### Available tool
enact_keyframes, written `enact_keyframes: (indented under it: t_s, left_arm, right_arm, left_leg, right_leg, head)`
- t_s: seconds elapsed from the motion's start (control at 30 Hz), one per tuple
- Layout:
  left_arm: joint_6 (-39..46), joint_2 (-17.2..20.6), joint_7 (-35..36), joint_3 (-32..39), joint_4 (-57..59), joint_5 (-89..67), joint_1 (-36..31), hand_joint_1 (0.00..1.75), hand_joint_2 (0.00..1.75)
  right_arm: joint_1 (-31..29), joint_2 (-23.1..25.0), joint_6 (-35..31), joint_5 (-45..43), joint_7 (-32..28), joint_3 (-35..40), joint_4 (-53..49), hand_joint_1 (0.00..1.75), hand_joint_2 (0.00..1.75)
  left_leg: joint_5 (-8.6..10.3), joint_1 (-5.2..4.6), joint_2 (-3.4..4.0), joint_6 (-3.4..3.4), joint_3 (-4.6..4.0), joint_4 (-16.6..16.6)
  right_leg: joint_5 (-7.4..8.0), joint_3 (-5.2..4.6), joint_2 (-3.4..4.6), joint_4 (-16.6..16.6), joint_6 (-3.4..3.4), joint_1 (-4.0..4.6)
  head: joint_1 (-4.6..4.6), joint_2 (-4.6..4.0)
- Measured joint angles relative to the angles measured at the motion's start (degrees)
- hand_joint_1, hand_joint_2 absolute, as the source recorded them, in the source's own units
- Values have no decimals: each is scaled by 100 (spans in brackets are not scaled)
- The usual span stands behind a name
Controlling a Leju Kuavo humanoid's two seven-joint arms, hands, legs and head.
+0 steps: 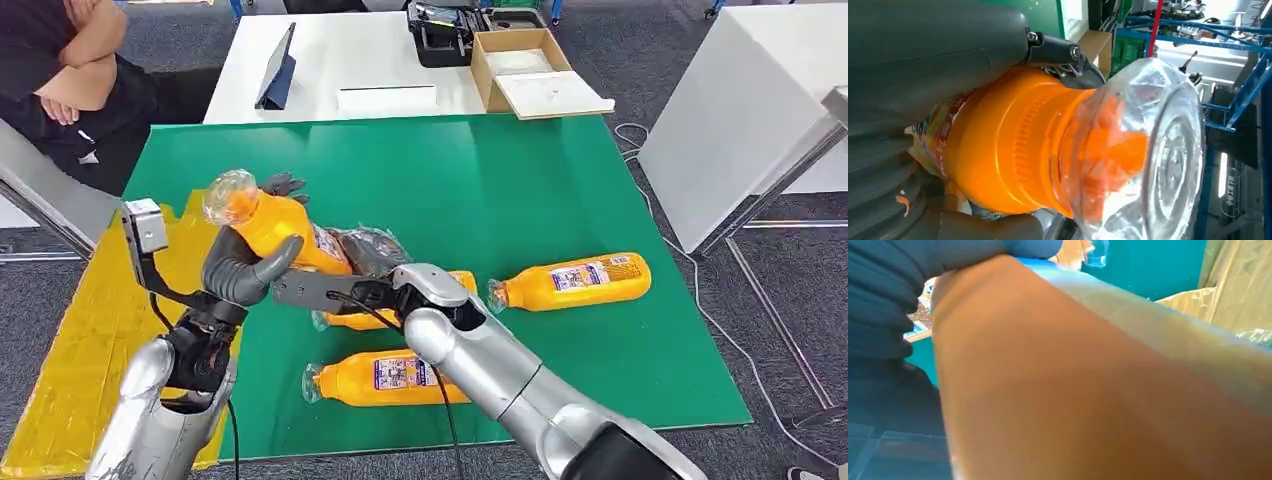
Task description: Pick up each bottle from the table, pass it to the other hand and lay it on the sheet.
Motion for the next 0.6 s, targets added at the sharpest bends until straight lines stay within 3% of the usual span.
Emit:
enact_keyframes:
  t_s: [0.6]
  left_arm:
    - [-166, 57, 195, -90, 142, 57, -160, 175, 175]
  right_arm:
    - [-122, -212, 149, 713, 138, 203, -227, 175, 175]
  left_leg:
    - [0, 0, 3, 0, 0, 2]
  right_leg:
    - [0, -5, 2, 0, 0, 0]
  head:
    - [-2, 0]
